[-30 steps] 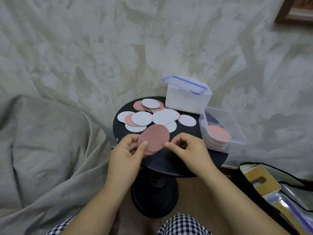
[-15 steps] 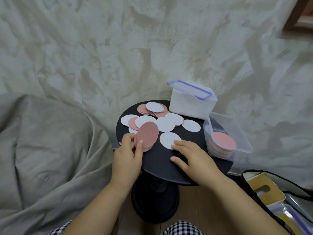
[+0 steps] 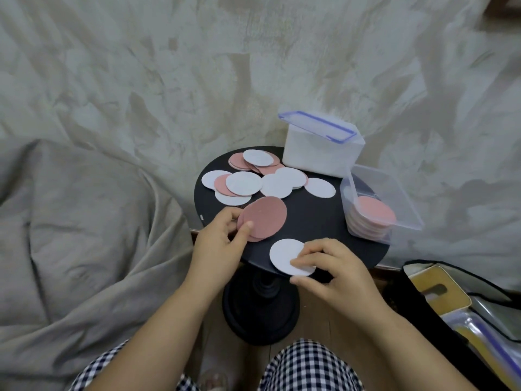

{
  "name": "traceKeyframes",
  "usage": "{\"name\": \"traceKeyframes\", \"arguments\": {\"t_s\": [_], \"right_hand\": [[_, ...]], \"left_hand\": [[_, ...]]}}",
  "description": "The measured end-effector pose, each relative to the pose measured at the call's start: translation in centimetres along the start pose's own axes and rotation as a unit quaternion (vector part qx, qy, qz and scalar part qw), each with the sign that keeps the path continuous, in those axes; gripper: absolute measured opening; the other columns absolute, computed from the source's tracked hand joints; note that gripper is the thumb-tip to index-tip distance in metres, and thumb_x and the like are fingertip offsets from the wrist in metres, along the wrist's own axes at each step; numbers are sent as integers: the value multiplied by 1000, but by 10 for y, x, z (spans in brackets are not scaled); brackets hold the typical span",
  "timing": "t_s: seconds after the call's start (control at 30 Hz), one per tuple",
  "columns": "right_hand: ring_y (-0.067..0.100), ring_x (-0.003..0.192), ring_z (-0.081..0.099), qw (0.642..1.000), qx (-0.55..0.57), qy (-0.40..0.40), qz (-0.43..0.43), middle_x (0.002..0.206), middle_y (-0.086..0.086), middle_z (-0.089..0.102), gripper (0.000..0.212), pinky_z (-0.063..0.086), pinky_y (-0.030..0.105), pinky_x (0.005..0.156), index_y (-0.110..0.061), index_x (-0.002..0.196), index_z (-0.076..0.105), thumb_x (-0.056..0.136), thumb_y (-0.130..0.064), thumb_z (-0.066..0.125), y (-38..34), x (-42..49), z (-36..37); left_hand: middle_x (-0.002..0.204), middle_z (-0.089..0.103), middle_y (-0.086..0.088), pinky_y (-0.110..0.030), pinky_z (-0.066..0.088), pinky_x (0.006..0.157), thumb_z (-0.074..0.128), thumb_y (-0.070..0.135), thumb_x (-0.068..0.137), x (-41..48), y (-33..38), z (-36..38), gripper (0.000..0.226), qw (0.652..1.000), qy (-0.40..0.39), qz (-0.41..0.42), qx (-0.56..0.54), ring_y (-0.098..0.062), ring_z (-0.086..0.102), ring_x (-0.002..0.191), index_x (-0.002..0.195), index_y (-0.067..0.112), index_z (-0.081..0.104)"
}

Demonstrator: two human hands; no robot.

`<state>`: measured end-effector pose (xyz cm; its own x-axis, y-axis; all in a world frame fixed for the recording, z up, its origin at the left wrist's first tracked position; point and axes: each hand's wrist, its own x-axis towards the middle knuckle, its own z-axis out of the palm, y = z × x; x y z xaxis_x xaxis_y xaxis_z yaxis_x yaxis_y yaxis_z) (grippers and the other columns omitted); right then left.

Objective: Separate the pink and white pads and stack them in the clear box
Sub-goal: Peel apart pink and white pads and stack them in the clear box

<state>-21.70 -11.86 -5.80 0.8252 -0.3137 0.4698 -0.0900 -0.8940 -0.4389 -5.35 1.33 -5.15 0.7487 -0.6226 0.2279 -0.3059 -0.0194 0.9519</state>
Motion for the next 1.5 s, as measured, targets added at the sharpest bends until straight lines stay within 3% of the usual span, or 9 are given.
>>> {"name": "traceKeyframes", "arguments": {"t_s": [0.17, 0.33, 0.5, 0.7, 0.83, 1.03, 1.23, 1.37, 1.5], "right_hand": [[-1, 84, 61, 985, 108, 105, 85, 83, -18, 67, 4, 43, 8, 73, -35, 84, 66, 85, -35, 62, -15, 7, -11], [-6, 84, 58, 936, 192, 211, 208, 85, -17, 67, 17, 43, 8, 69, -39, 82, 60, 89, -24, 56, -17, 16, -8], [-7, 82, 56, 918, 228, 233, 225, 92, -13, 61, 9, 43, 8, 67, -33, 90, 51, 91, -24, 53, -24, 22, 1], [-17, 106, 47, 937, 227, 178, 197, 116, -27, 50, 37, 37, 1, 85, -39, 121, 42, 92, -18, 52, -20, 25, 1], [-13, 106, 48, 965, 149, 141, 161, 112, -20, 54, 41, 34, 0, 84, -33, 123, 48, 90, -10, 55, -14, 20, 3], [-21, 105, 41, 973, 124, 125, 152, 111, -25, 47, 46, 29, -3, 85, -32, 132, 34, 94, -8, 47, -11, 20, 7], [-18, 103, 49, 965, 133, 184, 130, 109, -25, 56, 41, 34, -1, 84, -32, 119, 52, 90, -3, 53, -15, 16, 7], [-13, 99, 56, 944, 200, 215, 152, 104, -23, 61, 38, 41, 1, 78, -41, 104, 53, 88, -6, 58, -20, 16, 2], [-9, 94, 59, 954, 163, 211, 139, 97, -25, 62, 38, 44, 4, 78, -41, 98, 56, 87, -5, 60, -18, 13, 3]], "left_hand": [[86, 73, 7, -25, 51, 80, 60, 16, 88, -8, 11, 4, 9, 998, -47, 1, -52, -6, 68, 83, 89, 24, 63], [82, 73, 3, -34, 55, 78, 61, 15, 87, -19, 18, 16, 10, 991, -107, 7, -84, -14, 69, 79, 91, 24, 65], [87, 73, 2, -32, 55, 77, 64, 15, 85, -19, 25, 29, 14, 984, -143, 3, -106, -14, 69, 81, 96, 24, 64], [97, 71, 11, -28, 53, 85, 59, 18, 90, -8, 22, 37, 19, 992, -116, 52, -13, -3, 65, 93, 102, 32, 63], [122, 61, 14, -11, 40, 95, 51, 19, 94, -5, 14, 39, 35, 984, -74, 119, 114, 3, 53, 111, 127, 30, 54], [128, 46, 6, -25, 44, 85, 18, 44, 89, -11, 10, 45, 59, 950, -76, 177, 248, -9, 49, 107, 145, 26, 18], [97, 61, 12, -5, 41, 77, 51, 21, 91, -12, 8, 45, 34, 978, 31, 166, 123, 1, 55, 92, 124, 22, 58], [97, 68, 15, -9, 47, 77, 65, 9, 84, -17, 17, 43, 29, 989, 68, 126, 26, 1, 62, 91, 103, 31, 66], [93, 71, 15, -12, 49, 78, 69, 8, 81, -18, 13, 43, 21, 990, 77, 114, 25, 3, 64, 89, 96, 22, 73]]}}
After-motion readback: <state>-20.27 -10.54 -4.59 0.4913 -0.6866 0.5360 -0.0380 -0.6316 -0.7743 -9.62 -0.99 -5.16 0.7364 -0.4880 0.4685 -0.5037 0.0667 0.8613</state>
